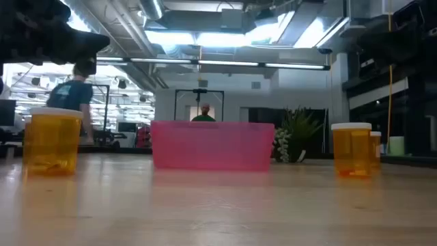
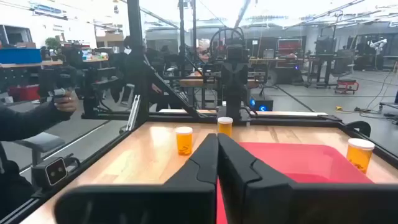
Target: Pick and place pill bottles into a basket
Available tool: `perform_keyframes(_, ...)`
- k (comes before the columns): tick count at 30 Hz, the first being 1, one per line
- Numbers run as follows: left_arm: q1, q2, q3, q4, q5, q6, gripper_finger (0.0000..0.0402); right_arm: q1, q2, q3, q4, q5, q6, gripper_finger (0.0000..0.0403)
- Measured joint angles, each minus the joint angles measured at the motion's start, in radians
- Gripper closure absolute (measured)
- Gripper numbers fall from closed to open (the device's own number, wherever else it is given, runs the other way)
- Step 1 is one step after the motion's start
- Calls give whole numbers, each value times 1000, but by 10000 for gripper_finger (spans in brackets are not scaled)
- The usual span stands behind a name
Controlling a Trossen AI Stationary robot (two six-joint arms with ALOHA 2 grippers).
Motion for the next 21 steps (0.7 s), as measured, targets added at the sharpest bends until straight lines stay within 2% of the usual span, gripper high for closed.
perform_keyframes(11,0,3,0,-6,-95,65,391,0,0,0,-3,0,34,395)
perform_keyframes(15,0,3,0,-28,-102,59,392,0,0,0,-55,0,42,395)
perform_keyframes(21,0,3,0,-38,-101,14,391,0,12,0,-72,-1,172,395)
